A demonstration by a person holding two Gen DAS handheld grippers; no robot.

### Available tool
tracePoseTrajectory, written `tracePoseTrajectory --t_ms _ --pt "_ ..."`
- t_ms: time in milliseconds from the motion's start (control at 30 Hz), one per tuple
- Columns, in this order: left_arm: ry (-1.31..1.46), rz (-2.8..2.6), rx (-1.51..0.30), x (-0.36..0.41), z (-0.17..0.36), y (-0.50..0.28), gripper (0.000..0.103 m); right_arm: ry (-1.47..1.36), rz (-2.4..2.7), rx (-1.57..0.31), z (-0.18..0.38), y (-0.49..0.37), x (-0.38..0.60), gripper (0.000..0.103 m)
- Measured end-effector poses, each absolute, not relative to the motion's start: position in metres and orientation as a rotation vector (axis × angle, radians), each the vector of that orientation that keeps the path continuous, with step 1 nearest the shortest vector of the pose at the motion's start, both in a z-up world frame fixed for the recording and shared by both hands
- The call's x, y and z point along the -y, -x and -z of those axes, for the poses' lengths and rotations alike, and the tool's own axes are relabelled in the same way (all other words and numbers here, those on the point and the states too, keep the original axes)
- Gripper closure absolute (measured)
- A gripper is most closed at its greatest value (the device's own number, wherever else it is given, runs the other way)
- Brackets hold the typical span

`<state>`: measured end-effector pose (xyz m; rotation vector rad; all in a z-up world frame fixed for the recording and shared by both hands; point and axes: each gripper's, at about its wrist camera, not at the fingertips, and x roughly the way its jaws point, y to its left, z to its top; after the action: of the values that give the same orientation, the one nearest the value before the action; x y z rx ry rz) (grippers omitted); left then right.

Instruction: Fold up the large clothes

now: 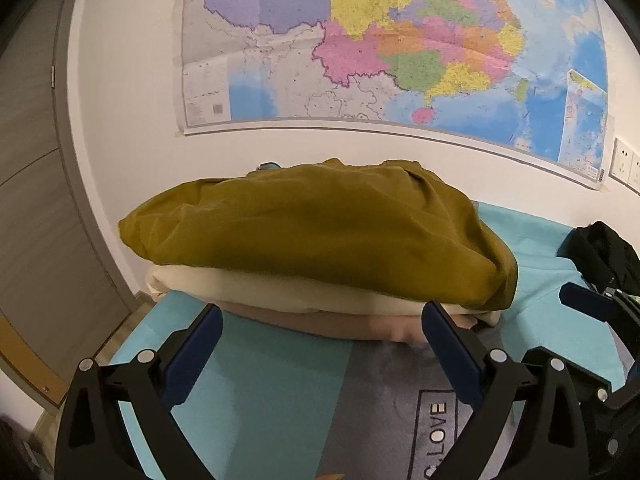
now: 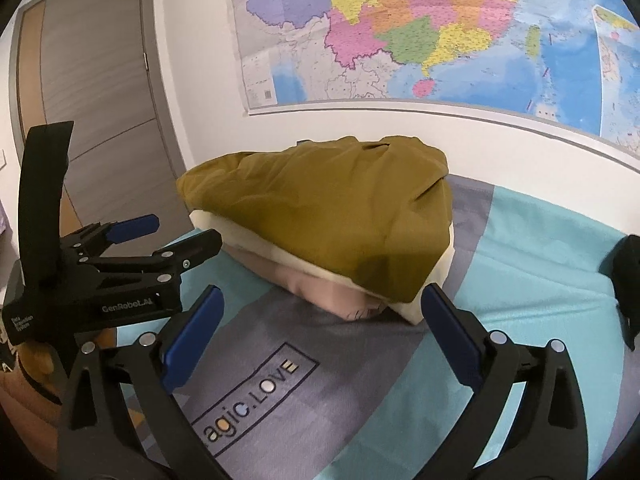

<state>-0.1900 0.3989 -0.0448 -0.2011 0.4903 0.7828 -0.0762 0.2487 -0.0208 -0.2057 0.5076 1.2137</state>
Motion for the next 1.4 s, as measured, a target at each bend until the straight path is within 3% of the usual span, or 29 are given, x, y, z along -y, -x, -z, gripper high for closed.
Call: tracePoseTrajectory --t_ms 1400 --pt "0.207 -0.788 -0.477 -0.352 0.046 0.206 0.007 0.187 -1.193 -0.468 0.017 0.1 -0.201 0.006"
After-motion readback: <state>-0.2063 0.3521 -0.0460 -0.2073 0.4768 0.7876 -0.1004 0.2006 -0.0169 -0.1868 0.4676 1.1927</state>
